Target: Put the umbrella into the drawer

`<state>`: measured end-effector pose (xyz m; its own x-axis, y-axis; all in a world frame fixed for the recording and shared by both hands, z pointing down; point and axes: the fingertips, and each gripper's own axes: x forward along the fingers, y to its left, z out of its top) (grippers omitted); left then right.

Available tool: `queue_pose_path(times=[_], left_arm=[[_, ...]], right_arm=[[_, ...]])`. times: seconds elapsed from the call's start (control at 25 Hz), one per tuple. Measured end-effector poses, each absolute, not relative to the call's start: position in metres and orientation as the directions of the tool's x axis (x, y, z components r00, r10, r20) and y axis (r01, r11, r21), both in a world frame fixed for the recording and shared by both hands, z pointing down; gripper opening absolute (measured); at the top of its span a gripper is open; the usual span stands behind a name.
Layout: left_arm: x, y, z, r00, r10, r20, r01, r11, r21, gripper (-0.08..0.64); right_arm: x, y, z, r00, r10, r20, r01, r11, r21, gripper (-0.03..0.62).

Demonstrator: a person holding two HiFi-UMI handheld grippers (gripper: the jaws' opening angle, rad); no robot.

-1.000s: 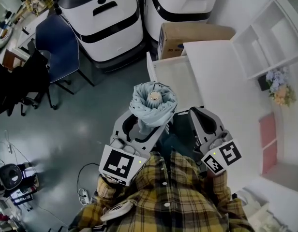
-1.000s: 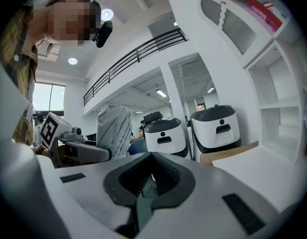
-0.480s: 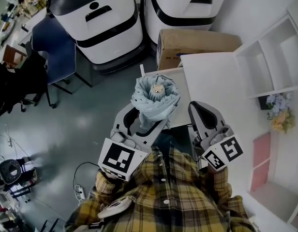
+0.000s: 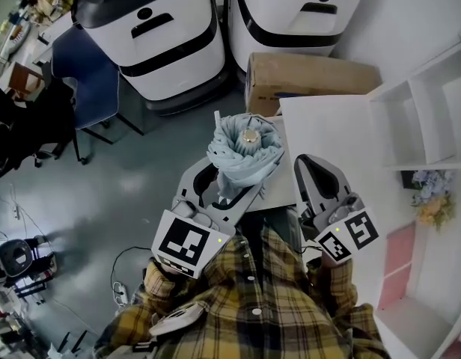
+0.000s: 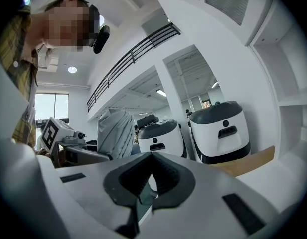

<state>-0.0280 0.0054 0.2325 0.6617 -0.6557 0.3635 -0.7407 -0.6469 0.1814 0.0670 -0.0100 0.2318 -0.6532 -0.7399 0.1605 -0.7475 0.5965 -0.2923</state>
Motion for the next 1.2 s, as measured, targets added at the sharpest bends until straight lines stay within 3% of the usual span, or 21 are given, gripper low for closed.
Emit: queue_pose_path(times=[0.6, 1.2], left_arm=[[-0.026, -0.001, 0.239, 0.704, -0.613, 0.358, -0.7, -0.684, 0.206, 0.299], [-0.022, 0.001, 0.292, 0.686, -0.581, 0.438, -0.719, -0.632, 0.288, 0.299]], right_arm=[[0.056, -0.007, 0.237, -0.617, -0.77, 0.163, -0.774, 0.556, -0.302, 0.015], [0.057, 0.004, 0.289, -0.647, -0.708, 0.283, -0.759, 0.562, -0.33, 0.015]])
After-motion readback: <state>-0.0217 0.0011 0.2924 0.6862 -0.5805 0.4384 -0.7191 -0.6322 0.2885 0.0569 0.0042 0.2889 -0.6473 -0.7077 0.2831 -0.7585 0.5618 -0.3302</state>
